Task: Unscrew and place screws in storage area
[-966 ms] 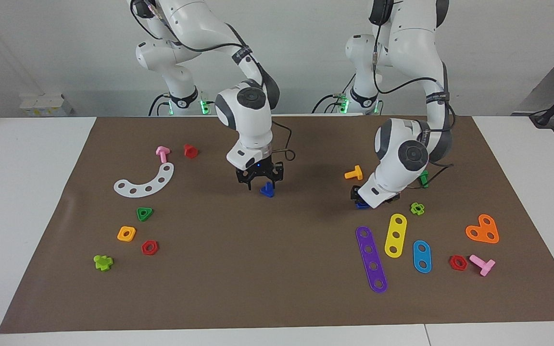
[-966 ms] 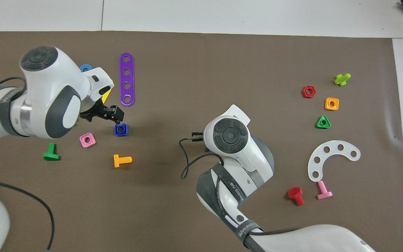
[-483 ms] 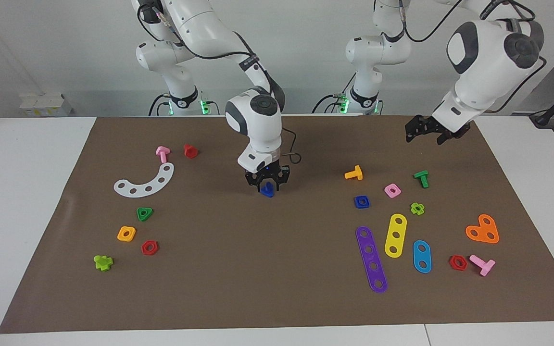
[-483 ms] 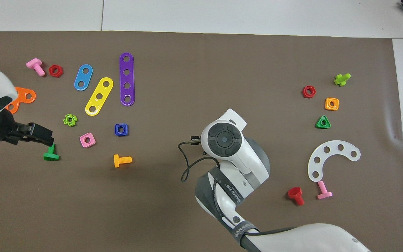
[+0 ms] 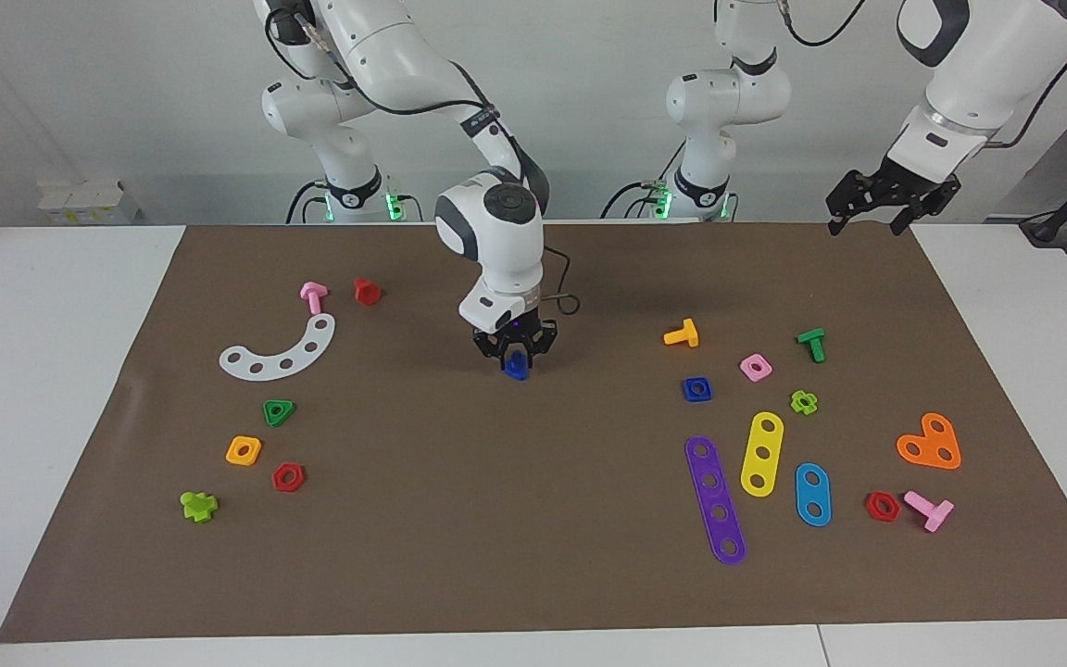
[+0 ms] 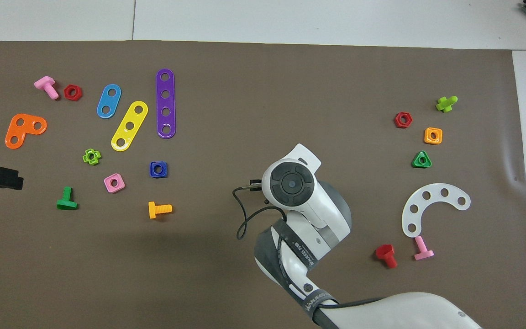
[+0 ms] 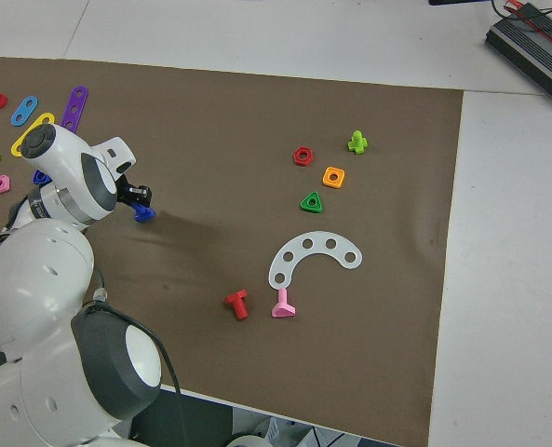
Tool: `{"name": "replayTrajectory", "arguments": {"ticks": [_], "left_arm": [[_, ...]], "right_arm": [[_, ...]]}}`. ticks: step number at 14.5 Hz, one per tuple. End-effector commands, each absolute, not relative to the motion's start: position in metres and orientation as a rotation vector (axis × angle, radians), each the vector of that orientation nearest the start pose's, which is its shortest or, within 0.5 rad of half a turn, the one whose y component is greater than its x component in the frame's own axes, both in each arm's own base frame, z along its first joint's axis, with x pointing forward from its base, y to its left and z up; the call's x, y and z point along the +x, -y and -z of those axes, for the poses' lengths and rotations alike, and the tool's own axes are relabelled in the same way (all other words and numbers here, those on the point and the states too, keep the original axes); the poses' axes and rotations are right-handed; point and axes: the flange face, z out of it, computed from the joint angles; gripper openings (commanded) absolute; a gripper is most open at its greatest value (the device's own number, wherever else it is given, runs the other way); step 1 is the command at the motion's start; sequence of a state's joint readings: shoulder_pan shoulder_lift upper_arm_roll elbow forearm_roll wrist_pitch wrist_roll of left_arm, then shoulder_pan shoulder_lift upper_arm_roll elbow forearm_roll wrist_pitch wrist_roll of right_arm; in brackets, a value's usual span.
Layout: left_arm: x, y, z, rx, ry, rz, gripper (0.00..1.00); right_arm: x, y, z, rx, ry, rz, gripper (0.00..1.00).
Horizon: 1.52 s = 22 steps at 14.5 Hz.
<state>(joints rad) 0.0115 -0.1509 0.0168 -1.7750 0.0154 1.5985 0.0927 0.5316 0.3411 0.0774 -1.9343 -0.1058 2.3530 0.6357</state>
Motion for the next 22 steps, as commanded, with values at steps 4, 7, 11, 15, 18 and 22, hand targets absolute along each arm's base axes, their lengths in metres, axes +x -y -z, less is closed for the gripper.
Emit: {"name": "replayTrajectory", "arguments": {"ticks": [4,7,11,15,18,22], "left_arm": [[0.524,-0.012,-0.617,-3.095,0.009,0.078,1.00],[0.524,-0.012,-0.617,-3.095,-0.005,0.075,1.00],[0.524,-0.013,-0.616,-3.100,-0.007,0.080,1.00],[0.524,-0.012,-0.617,-3.100,-0.010,0.082,1.00],[0.524,-0.012,-0.617,-3.100,-0.010,0.082,1.00],[0.524,-0.012,-0.616,-3.105,-0.012,0.080,1.00]], "right_arm": [[0.502,-0.357,-0.322,-3.170,0.095,0.152,0.41],[0.500,-0.356,-0.321,-3.177,0.105,0.139,0.39],[0.504,-0.350,-0.333,-3.172,0.094,0.173,0.00],[0.510,-0.307,-0.360,-3.175,0.042,0.201,0.00],[0.524,-0.226,-0.375,-3.197,0.143,0.200,0.00],[0.555,-0.130,-0.370,-3.186,0.325,0.212,0.00]]}}
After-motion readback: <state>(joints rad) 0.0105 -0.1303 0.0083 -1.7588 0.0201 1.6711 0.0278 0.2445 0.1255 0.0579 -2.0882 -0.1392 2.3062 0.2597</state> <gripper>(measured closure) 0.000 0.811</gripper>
